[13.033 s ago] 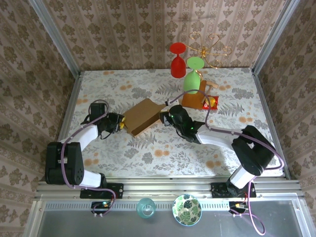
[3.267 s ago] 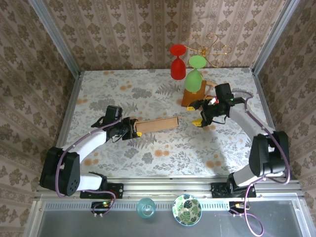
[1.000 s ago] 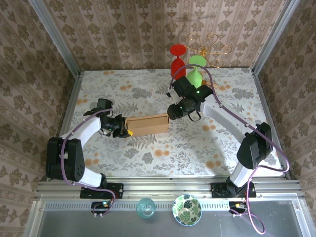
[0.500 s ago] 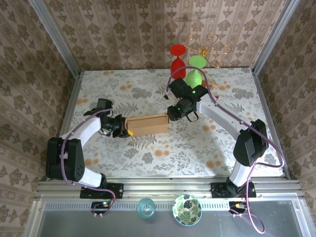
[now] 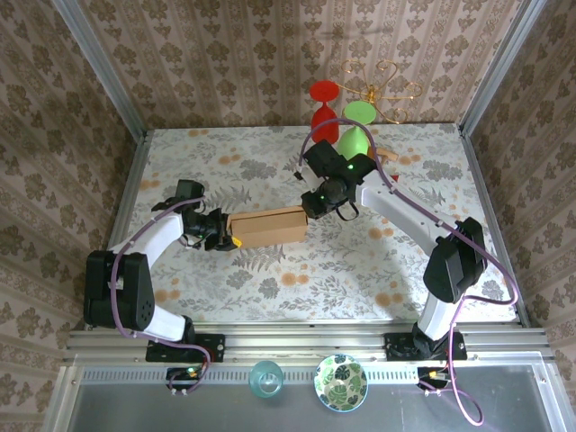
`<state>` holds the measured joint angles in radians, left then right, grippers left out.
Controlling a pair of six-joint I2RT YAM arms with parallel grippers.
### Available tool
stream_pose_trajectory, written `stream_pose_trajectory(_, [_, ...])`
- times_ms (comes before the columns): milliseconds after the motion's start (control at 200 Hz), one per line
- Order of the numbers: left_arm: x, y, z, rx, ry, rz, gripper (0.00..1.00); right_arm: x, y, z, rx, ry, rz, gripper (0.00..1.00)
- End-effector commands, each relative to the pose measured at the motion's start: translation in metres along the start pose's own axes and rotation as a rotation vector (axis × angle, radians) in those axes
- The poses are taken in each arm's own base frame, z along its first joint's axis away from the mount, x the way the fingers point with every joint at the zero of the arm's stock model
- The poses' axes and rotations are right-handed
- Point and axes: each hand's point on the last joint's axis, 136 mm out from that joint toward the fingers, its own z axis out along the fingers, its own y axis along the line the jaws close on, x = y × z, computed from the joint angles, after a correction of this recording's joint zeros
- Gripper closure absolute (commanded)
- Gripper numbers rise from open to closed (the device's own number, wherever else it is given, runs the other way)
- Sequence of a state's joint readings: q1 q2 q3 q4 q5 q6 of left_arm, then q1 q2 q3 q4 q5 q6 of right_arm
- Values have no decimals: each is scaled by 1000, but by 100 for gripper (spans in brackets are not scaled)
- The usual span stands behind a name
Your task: Fold the paper box
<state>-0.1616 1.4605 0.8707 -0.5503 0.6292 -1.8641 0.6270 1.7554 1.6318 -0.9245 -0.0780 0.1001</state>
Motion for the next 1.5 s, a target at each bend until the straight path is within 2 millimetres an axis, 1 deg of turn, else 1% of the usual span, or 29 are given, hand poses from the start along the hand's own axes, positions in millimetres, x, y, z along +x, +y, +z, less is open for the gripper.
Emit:
stream_pose_trajectory(0, [-11,10,2,-37,-36,-31,73,0,1,-1,13,18,-19,84])
stream_pose_trajectory(175, [-11,8,2,-29,-29,-39,71,2,1,2,25,20,-17,88])
stream_pose_trajectory(405, [-13,4,6,-3,-10,-55,63,-1,5,4,36,18,46,94])
stream_pose_trajectory(695, [-13,-1,7,11,0,-58,62,-5,8,6,40,48,163,97])
stream_pose_trajectory(1005, [-16,-5,8,28,4,-65,61,-11,9,3,62,75,263,100])
stream_pose_trajectory(1245, [-19,-9,9,51,8,-74,62,-7,8,9,94,69,307,100])
stream_pose_trajectory(1270, [-15,-8,10,43,35,-75,62,-6,7,9,95,67,316,100])
stream_pose_trajectory(1495, [-15,-8,9,46,36,-78,63,-4,7,15,100,63,396,100])
